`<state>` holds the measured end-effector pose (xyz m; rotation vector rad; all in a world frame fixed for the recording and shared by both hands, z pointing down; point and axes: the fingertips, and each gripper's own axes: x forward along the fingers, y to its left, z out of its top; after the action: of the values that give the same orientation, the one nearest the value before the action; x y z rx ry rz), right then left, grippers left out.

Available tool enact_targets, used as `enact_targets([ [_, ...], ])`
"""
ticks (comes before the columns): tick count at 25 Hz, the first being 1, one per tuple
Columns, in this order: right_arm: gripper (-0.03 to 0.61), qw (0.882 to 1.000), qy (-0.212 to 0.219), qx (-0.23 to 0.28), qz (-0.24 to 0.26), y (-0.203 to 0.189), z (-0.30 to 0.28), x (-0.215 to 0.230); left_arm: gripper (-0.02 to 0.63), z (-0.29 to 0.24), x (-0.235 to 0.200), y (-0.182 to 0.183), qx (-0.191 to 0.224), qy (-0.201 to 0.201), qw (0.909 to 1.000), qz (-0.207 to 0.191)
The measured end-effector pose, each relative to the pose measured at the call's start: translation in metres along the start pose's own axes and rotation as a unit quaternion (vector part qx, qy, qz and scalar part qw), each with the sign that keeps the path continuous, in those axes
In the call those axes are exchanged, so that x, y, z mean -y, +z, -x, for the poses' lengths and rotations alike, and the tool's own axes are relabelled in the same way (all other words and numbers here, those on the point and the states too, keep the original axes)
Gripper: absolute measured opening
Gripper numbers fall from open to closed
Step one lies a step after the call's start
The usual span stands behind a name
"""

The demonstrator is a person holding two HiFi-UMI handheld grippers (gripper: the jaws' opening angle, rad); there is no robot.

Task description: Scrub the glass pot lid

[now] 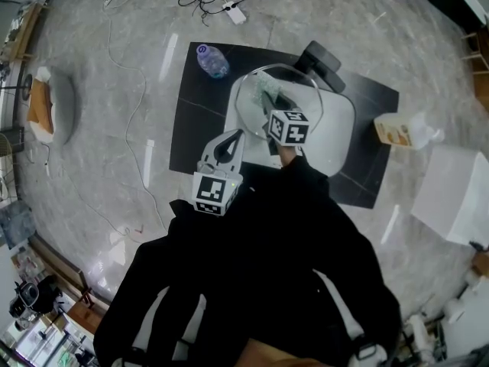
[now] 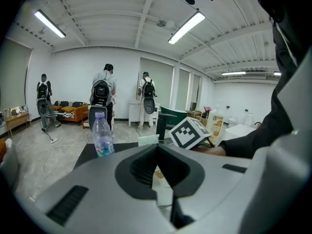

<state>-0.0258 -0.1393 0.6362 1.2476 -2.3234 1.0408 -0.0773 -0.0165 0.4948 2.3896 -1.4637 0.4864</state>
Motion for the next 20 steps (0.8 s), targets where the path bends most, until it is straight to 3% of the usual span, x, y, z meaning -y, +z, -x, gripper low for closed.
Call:
enact_targets([
  [20,0.066,0.998,-0.016,-0.052,-0.007,-0.014,-0.06,0.017,-0.006,-0.006,-0.004,-0.012,-0.017,0.001,0.9998,0.005],
])
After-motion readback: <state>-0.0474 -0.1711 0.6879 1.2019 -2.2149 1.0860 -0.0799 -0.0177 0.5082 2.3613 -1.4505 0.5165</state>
